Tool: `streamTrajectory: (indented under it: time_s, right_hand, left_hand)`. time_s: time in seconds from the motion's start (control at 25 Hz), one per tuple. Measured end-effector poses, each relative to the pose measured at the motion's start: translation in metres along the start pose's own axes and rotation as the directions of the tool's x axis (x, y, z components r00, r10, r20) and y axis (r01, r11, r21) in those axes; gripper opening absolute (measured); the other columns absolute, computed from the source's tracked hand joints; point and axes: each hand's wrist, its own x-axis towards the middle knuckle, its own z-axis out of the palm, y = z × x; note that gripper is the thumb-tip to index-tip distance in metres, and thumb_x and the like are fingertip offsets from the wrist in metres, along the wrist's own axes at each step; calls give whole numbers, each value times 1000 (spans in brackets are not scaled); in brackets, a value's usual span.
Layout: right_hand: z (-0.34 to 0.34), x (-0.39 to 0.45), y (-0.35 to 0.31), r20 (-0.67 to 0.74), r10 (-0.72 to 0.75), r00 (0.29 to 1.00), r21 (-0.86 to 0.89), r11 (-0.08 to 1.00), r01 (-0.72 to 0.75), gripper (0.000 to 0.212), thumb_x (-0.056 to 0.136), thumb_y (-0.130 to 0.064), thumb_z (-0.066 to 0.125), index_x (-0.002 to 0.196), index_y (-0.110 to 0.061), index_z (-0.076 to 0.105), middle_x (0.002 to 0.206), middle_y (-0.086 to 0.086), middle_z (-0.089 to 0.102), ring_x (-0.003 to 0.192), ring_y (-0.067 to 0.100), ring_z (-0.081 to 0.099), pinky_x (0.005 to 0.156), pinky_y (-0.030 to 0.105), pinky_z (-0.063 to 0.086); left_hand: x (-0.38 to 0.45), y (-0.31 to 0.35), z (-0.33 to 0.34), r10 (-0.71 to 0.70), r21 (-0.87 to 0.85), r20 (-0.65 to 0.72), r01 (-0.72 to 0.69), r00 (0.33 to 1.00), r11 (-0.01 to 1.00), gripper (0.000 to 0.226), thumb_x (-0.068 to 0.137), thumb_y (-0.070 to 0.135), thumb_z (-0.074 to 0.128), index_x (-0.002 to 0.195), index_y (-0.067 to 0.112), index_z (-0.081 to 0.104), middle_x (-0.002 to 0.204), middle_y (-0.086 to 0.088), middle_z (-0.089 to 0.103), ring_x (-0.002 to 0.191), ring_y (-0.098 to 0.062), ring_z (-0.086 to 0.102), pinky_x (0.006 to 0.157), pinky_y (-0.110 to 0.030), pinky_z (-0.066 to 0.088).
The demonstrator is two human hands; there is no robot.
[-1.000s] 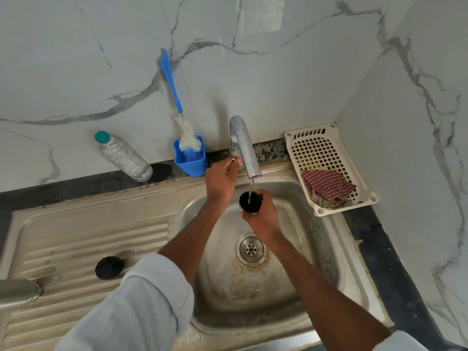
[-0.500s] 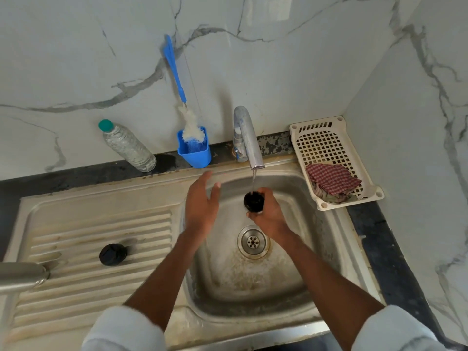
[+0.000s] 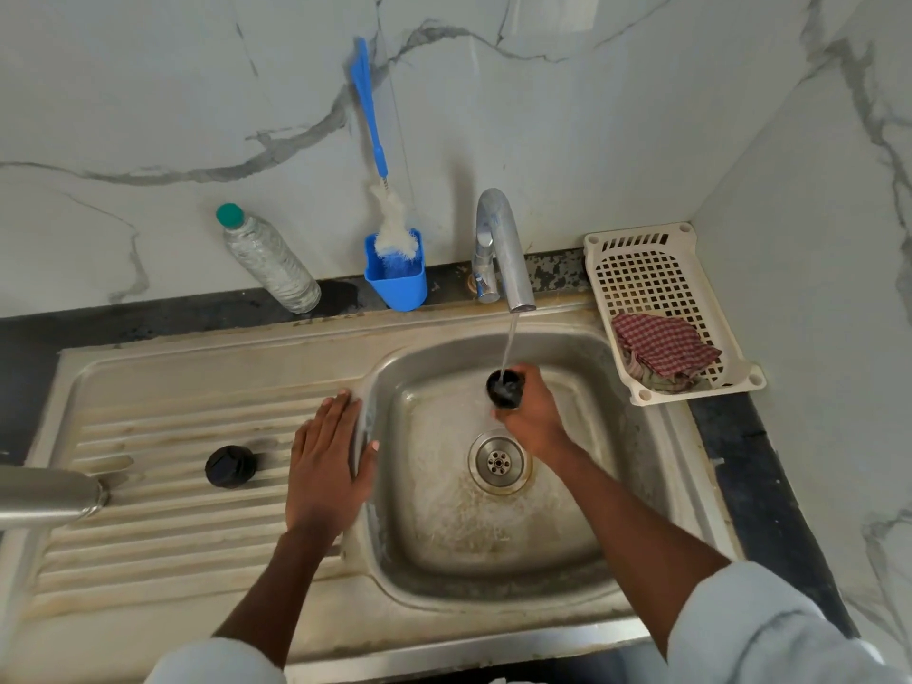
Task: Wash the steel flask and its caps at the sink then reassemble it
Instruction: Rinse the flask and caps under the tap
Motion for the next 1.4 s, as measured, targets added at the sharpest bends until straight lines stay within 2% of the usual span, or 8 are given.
streamTrajectory:
  time_s: [0.2, 0.44, 0.56, 0.68, 0.88, 1.04, 1.2, 1.4]
  right_hand:
    - [-11, 2, -16, 36, 161, 986, 366, 916, -163, 50, 78, -7, 88, 118, -17, 60, 114, 4, 69, 99, 18, 65, 77, 23, 49]
    - [-21, 6, -39, 504, 383, 774, 848, -49, -528, 62, 83, -50, 79, 111, 4, 64, 90, 19, 63, 86, 26, 63, 78, 41, 55]
    - [-11, 2, -48, 499, 338, 798, 841, 33, -540, 52, 84, -30, 83, 118, 4, 63, 109, 24, 60, 109, 35, 64, 74, 44, 62]
    - [-7, -5, -47, 430, 351, 832, 826, 219, -519, 40, 81, -19, 83, 112, -4, 64, 111, 20, 62, 81, 30, 69, 55, 26, 53]
    - [-4, 1, -49, 453, 307, 837, 891, -127, -435, 59, 91, -52, 69, 115, 2, 59, 89, 19, 63, 67, 21, 58, 55, 27, 48]
    - [0, -4, -58, 474, 201, 857, 873, 18, -487, 46, 95, -31, 69, 128, 0, 60, 125, 30, 65, 110, 48, 68, 90, 53, 60]
    - [-5, 0, -57, 473, 239, 848, 880, -177, -441, 40, 102, -32, 55, 119, 3, 62, 105, 30, 69, 88, 41, 73, 66, 37, 65]
    - [6, -5, -46, 539, 228, 811, 828, 30, -559, 57, 96, -46, 62, 127, 2, 66, 106, 25, 70, 78, 29, 67, 61, 29, 56]
  left_hand:
    - [0, -1, 0, -5, -15, -9, 5, 1000, 1000, 67, 106, 54, 37, 166, 25, 28, 174, 7, 20, 162, -13, 13, 131, -48, 18]
    - [-1, -1, 1, -10, -23, -13, 10, 1000, 1000, 66, 107, 53, 37, 166, 28, 25, 175, 9, 17, 162, -11, 9, 131, -46, 15]
    - [-2, -1, 1, -13, -38, -20, 12, 1000, 999, 66, 107, 53, 37, 167, 30, 24, 174, 11, 15, 162, -8, 6, 132, -44, 14]
    - [-2, -1, 1, -15, -46, -17, 14, 1000, 999, 66, 107, 53, 37, 167, 31, 23, 174, 14, 13, 161, -6, 3, 132, -43, 12]
    - [-2, -1, 1, -17, -58, -24, 15, 1000, 998, 65, 106, 52, 39, 166, 30, 25, 174, 12, 15, 161, -7, 6, 132, -43, 13]
    - [-2, -1, 0, -28, -59, -20, 27, 999, 998, 64, 108, 47, 46, 166, 30, 25, 174, 11, 16, 162, -7, 6, 132, -46, 16]
    - [0, 1, -1, -24, -46, -15, 24, 1000, 999, 64, 108, 44, 49, 166, 29, 27, 174, 10, 17, 162, -9, 7, 132, -46, 15]
    - [-2, 2, -1, -21, -44, -19, 20, 1000, 999, 64, 108, 43, 50, 166, 28, 27, 174, 9, 17, 162, -9, 8, 132, -46, 15]
